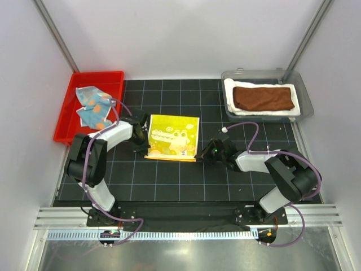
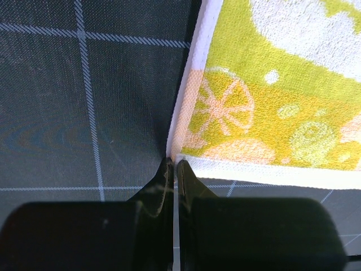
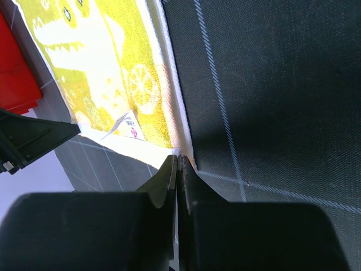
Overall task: Fold and stack the towels
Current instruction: Fold the towel
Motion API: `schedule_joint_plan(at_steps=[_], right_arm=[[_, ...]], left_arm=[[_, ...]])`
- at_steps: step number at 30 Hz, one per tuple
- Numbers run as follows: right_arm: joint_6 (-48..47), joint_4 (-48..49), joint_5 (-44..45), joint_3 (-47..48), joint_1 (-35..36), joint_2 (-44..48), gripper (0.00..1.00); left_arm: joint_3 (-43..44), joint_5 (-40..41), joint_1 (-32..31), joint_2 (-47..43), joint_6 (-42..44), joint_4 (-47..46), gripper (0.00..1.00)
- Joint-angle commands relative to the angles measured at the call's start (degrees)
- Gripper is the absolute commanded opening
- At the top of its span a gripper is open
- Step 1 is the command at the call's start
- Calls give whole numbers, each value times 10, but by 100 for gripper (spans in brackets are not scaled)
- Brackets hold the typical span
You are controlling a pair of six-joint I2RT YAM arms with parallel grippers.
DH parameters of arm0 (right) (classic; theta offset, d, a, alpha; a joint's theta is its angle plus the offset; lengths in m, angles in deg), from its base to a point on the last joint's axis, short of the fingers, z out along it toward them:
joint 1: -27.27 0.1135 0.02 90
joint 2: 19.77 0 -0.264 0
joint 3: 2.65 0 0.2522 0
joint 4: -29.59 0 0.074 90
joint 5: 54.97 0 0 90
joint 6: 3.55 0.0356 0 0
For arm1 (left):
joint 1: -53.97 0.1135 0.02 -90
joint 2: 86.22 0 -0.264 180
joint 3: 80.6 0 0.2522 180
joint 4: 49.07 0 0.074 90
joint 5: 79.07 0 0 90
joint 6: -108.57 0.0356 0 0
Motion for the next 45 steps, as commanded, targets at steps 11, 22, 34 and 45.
schedule_joint_plan(at_steps=[11,22,34,45], right_arm=[[-89,-163,34,43,3,78,46],[-372,-264,-51,328,-71,-40,28],[-576,-380,-271,655,-147,-324,24],[-588,-390,-255,687,-170,-407,24]], left_arm=[[5,-61,0,-60,11,63,47],[316,-105,15,93,173,68,43],[520,-327,109,309,252,92,31],[544,-323,113,381,252,102,33]])
